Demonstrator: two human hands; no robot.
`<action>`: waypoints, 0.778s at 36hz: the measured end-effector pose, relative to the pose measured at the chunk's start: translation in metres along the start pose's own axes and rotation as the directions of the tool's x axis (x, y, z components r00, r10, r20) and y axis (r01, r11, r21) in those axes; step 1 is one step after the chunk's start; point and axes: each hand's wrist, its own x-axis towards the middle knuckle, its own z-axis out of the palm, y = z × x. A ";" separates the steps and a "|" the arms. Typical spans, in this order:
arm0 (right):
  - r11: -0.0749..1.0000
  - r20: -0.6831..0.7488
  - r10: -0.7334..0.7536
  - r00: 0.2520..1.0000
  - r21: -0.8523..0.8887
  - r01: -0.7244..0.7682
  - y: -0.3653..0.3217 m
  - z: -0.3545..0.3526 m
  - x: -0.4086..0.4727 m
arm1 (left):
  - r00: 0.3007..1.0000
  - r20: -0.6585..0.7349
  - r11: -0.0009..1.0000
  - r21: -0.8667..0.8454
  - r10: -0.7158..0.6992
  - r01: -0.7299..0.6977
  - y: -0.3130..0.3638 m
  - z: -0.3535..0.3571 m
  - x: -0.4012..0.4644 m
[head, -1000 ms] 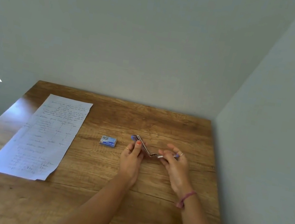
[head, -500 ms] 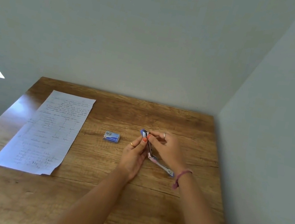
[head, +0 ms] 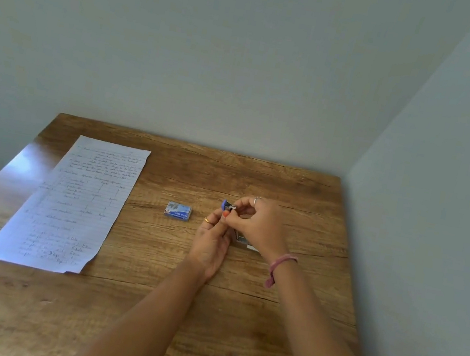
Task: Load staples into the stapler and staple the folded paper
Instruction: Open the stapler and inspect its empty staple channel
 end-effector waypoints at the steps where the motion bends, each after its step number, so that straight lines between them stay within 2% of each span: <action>1: 1.000 -0.020 -0.005 1.000 -0.011 0.005 -0.001 0.002 -0.001 | 1.000 0.000 1.000 -0.008 0.003 -0.003 0.000 0.000 0.000; 5: 1.000 -0.091 0.009 0.996 -0.004 -0.009 0.000 0.004 -0.003 | 1.000 0.010 0.998 -0.066 0.017 -0.017 0.000 -0.002 0.001; 9: 0.999 -0.033 0.019 0.999 0.044 -0.017 0.004 -0.002 -0.003 | 1.000 0.013 0.996 -0.085 0.018 -0.017 0.001 -0.001 0.001; 11: 1.000 -0.025 0.001 1.000 0.009 -0.001 0.008 -0.010 -0.005 | 1.000 0.007 0.994 -0.103 0.023 -0.022 0.002 -0.001 0.001; 15: 0.997 -0.173 0.038 0.984 -0.062 -0.050 0.023 -0.030 -0.015 | 0.999 0.015 0.996 -0.076 0.038 -0.037 0.006 -0.004 -0.002; 18: 0.983 -0.311 0.183 0.932 0.053 -0.175 0.035 -0.039 -0.026 | 0.999 0.033 0.993 -0.111 0.038 -0.034 0.008 -0.007 -0.005; 22: 0.942 -0.396 0.331 0.856 0.195 -0.274 0.048 -0.029 -0.047 | 0.997 0.061 0.990 -0.138 0.048 -0.039 0.007 -0.010 -0.015; 26: 0.902 -0.416 0.411 0.811 0.315 -0.295 0.053 -0.003 -0.067 | 0.999 0.027 0.991 -0.128 0.048 -0.044 0.005 -0.015 -0.023; 28: 0.858 -0.349 0.457 0.818 0.413 -0.304 0.052 0.006 -0.069 | 0.999 0.018 0.992 -0.116 0.042 -0.040 0.004 -0.017 -0.026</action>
